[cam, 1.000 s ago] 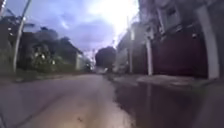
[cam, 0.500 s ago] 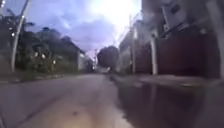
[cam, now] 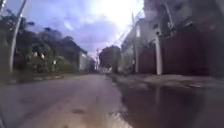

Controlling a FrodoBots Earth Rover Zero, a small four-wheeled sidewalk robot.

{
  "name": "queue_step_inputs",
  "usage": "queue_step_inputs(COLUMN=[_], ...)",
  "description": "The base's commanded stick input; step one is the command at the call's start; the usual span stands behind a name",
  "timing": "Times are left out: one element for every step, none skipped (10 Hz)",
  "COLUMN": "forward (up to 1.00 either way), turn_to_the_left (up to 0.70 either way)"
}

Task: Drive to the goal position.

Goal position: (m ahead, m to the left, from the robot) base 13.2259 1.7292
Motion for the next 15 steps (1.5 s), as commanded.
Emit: queue_step_inputs(forward=[0.7, 0.7, 0.7, 0.7, 0.7, 0.7, 0.7, 0.7, 0.7, 0.7, 0.7, 0.7, 0.7, 0.7, 0.7], turn_to_the_left=[-0.08, -0.16, -0.25, -0.33, -0.35, -0.35, -0.35, -0.35, -0.35, -0.35, -0.28, -0.17, -0.07, 0.0, 0.0])
